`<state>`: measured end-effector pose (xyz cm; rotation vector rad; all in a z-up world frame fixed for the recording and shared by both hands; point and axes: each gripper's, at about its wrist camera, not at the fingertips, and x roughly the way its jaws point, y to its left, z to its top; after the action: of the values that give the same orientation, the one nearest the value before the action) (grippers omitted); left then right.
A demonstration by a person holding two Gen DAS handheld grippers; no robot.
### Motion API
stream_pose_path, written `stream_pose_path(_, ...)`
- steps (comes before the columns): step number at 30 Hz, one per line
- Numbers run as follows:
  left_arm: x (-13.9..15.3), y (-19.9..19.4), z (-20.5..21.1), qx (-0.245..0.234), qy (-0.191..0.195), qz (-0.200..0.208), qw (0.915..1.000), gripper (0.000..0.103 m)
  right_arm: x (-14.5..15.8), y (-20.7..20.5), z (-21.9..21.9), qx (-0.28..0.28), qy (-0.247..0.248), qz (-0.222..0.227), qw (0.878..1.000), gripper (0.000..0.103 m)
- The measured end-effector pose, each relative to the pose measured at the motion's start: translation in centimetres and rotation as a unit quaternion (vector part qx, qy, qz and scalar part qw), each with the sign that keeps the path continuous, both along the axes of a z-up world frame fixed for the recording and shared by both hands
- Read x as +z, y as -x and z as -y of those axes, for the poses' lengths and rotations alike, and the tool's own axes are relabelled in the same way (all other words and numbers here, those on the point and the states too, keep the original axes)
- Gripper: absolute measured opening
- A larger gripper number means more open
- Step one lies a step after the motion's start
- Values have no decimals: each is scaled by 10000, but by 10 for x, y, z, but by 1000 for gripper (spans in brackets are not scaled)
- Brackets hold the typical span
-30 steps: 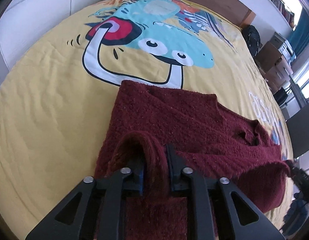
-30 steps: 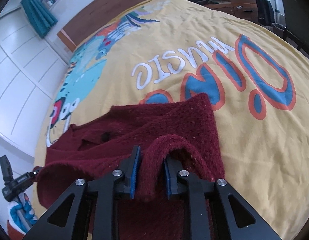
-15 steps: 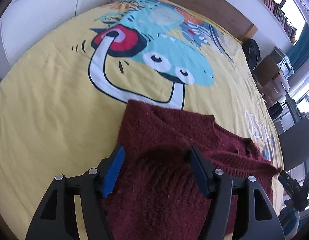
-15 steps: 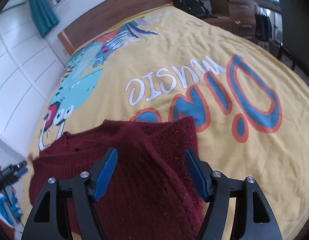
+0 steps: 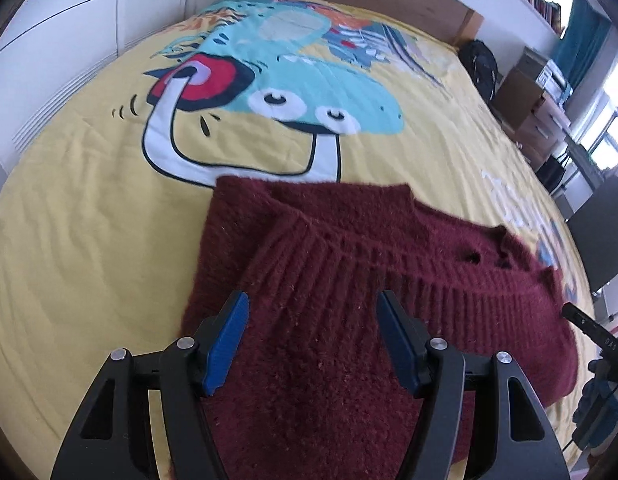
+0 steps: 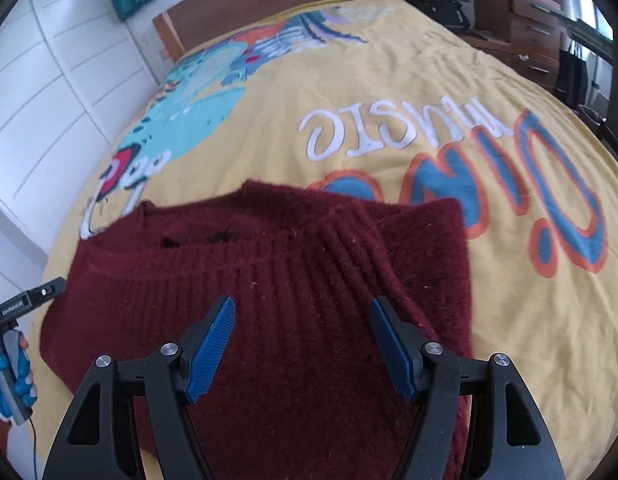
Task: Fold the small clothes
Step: 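Open both grippers to release the folded hem onto the sweater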
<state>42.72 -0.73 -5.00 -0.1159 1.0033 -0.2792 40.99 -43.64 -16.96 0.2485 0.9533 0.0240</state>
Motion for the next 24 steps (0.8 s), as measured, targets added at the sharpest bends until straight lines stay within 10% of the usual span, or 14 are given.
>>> stream_pose_path(11, -17, -21, 1, 160, -339, -140, 9992, 61, 9, 3, 12, 28, 260, -13, 9997, 71)
stream_pose_path(24, 10, 52, -2, -174, -109, 273, 9994, 61, 15, 72, -8, 314, 388, 68, 9987, 71)
